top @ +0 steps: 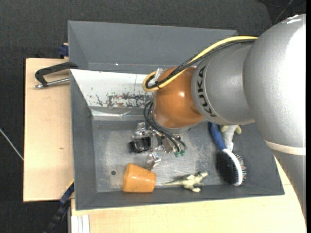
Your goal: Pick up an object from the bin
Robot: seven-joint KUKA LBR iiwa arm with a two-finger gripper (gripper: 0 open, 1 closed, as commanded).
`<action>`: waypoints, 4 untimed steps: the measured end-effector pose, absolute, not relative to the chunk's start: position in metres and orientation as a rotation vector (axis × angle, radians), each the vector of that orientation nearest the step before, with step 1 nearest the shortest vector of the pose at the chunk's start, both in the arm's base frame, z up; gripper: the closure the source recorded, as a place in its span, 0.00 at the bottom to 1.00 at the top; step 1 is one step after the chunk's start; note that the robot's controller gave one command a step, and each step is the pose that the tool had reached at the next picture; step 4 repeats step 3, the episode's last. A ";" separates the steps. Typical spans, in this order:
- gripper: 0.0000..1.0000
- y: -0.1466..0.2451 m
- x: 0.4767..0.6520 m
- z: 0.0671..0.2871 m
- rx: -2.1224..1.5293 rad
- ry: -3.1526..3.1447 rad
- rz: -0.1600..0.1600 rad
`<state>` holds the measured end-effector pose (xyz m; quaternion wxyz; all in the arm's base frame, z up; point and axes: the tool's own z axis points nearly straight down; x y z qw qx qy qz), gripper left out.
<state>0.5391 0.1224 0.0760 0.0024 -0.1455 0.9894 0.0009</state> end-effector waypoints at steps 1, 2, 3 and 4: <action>1.00 0.123 0.540 0.078 -0.456 3.100 0.003; 1.00 0.134 0.561 0.193 -0.476 3.090 0.003; 1.00 0.128 0.585 0.299 -1.069 2.942 -0.001; 1.00 0.128 0.585 0.299 -1.069 2.942 -0.001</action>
Offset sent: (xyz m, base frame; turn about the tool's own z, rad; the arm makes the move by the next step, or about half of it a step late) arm 0.0000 0.0000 0.0000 0.0000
